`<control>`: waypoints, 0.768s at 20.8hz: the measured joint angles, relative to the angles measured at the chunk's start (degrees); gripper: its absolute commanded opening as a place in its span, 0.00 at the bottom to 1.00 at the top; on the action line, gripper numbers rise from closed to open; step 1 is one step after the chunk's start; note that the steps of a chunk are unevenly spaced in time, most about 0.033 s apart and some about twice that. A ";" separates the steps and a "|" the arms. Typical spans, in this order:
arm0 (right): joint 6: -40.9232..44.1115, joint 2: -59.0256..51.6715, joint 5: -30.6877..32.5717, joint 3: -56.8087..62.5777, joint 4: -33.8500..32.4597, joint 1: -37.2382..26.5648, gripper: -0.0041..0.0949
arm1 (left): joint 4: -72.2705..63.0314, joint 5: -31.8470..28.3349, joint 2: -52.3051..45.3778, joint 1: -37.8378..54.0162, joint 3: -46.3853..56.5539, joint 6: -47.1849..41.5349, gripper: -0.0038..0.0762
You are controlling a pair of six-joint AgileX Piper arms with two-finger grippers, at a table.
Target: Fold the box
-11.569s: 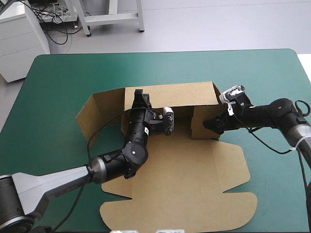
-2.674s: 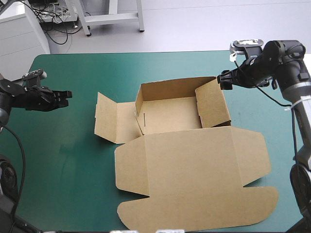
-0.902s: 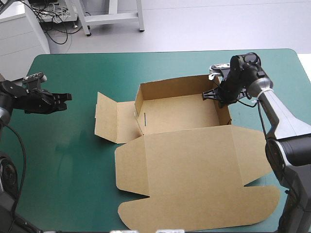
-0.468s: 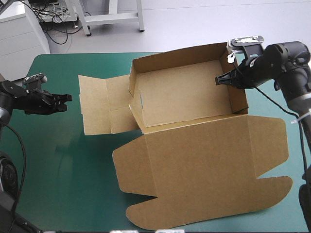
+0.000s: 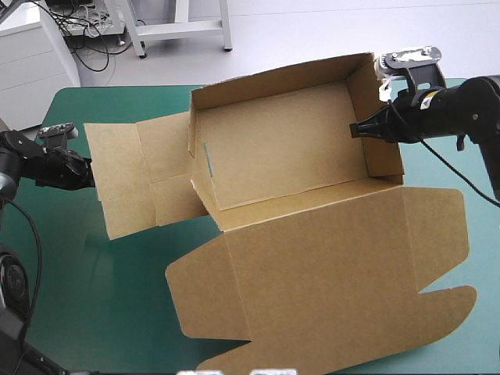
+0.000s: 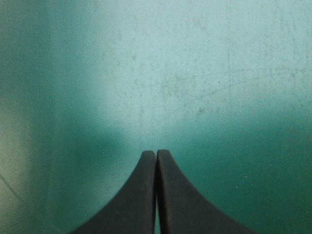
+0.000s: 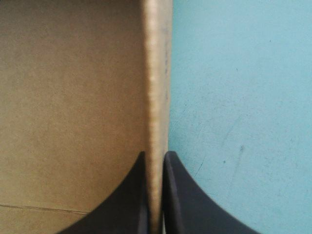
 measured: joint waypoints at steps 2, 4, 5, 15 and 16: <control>0.00 0.00 0.00 0.00 0.00 0.00 0.04 | 0.00 0.16 0.00 0.00 0.00 0.02 0.22; -0.02 0.00 0.00 0.00 -0.29 0.00 0.04 | 0.00 0.77 0.00 0.00 0.00 0.13 0.46; -0.07 0.00 0.00 0.00 -0.86 0.00 0.04 | 0.00 1.51 0.00 0.00 0.00 0.20 0.63; -0.02 0.57 -0.77 0.00 -0.94 0.00 0.02 | -16.27 7.50 0.00 -0.36 0.00 3.02 0.75; -0.02 0.78 -1.16 0.00 -0.64 0.00 0.02 | -17.71 7.43 0.00 -0.94 0.00 3.15 0.75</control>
